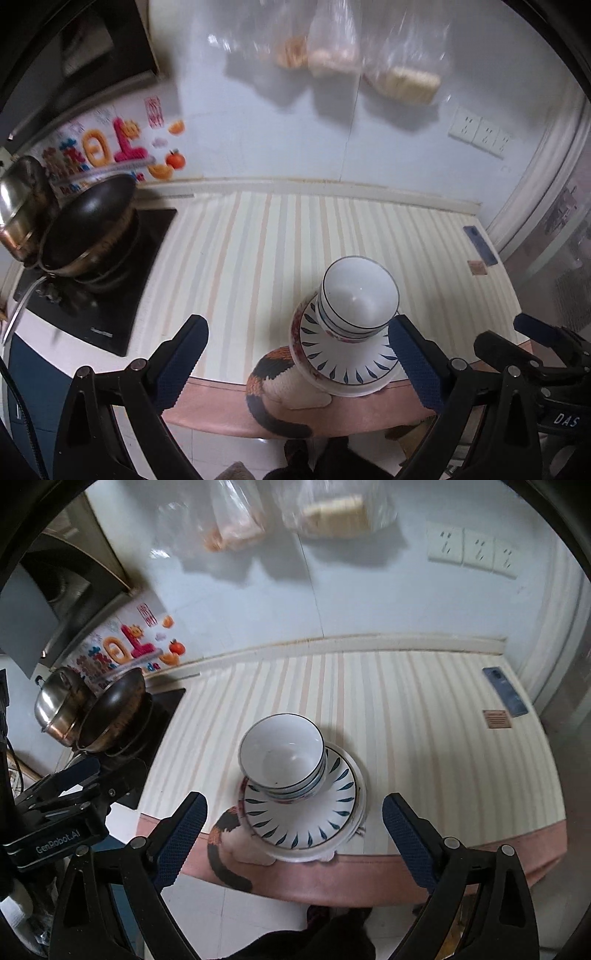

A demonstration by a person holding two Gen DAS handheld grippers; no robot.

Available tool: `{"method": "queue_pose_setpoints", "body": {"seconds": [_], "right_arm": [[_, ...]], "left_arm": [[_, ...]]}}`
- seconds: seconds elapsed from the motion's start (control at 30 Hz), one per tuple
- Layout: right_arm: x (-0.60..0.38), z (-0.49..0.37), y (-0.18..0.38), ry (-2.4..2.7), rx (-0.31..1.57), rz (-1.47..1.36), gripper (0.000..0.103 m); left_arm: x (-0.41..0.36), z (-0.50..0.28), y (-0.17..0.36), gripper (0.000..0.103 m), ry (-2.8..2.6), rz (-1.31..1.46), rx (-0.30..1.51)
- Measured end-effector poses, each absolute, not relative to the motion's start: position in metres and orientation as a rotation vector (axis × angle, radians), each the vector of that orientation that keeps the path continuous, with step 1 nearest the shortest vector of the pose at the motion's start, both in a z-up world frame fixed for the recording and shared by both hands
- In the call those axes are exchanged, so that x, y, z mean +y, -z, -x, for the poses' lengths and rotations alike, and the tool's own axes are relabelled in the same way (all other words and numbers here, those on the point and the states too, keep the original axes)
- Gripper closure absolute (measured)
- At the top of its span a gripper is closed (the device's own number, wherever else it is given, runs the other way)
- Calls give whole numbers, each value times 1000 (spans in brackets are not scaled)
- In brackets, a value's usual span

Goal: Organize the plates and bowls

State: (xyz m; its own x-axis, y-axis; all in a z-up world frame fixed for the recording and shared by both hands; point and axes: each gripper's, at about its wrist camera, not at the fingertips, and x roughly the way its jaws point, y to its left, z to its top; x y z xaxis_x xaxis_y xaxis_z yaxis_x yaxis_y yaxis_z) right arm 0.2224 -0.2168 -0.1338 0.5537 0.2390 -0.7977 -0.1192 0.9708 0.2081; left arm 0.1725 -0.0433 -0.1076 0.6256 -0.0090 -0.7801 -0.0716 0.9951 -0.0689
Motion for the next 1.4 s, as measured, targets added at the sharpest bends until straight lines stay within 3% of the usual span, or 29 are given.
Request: {"method": "queue_pose_setpoints", "body": {"seconds": [0.33,0.73,1.4], "right_arm": [[-216,-117,71,-207,833,-114,4],[-227,-19,40,-210,748,-54,3],[-229,19,31,-207,698,-15,2]], "left_arm": [[-46,-90,64,0,-53,87,788],[-64,1,44,0,-109,87,741],[-62,48,38,0,-191,81,686]]}}
